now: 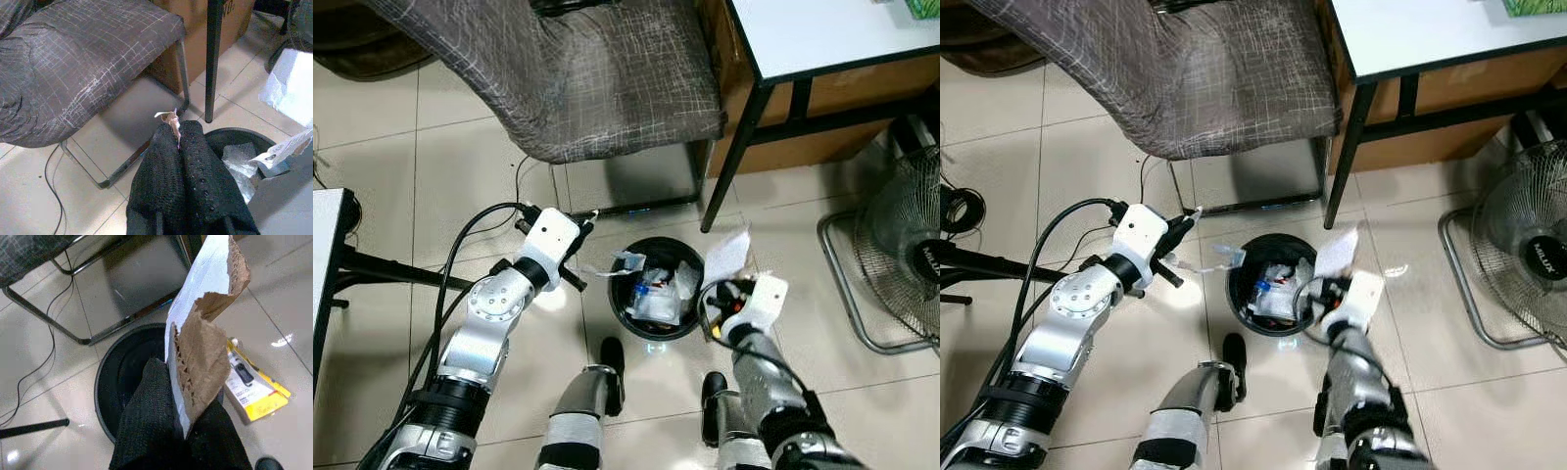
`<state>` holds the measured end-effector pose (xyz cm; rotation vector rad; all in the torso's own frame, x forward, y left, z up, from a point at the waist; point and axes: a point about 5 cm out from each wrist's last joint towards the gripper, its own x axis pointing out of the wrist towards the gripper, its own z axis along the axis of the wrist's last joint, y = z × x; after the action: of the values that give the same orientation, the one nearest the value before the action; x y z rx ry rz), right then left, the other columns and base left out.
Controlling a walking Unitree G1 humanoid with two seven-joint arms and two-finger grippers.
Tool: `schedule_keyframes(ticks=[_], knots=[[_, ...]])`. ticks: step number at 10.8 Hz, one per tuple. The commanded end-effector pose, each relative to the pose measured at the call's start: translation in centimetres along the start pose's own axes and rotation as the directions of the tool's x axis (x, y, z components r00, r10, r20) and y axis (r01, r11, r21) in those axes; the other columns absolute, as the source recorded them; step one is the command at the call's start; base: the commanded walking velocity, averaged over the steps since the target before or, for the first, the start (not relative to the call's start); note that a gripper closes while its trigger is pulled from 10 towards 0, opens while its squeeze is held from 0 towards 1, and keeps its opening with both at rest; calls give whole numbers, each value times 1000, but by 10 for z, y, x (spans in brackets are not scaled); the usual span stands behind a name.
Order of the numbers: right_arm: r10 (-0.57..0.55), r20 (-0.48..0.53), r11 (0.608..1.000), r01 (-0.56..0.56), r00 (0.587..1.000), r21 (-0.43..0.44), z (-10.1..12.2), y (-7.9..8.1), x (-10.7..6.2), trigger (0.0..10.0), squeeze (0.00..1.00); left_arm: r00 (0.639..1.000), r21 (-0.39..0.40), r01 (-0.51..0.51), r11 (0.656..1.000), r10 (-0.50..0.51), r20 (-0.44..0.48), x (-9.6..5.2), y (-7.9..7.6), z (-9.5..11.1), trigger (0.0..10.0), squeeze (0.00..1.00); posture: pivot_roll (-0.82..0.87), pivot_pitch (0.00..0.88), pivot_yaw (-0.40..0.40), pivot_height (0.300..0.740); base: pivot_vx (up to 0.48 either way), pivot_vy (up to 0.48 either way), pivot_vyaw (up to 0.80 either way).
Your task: Picking trash to rubbish bin
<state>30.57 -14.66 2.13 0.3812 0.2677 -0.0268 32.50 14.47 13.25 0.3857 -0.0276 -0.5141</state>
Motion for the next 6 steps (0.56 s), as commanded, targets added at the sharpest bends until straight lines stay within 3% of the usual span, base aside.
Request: schedule_keyframes(ticks=[1,6], knots=[[-13,-41,1000,13,999,16,-13,-5,-6,10000,0,999,-1,5,1000,-5,-35,-6,-2,-9,10000,0,269,457,134,740,0,0,0],[69,-4,997,-69,998,-33,1,20,6,10000,0,999,-2,10,1000,-10,-38,-8,-5,-10,10000,0,270,459,131,740,0,0,0]])
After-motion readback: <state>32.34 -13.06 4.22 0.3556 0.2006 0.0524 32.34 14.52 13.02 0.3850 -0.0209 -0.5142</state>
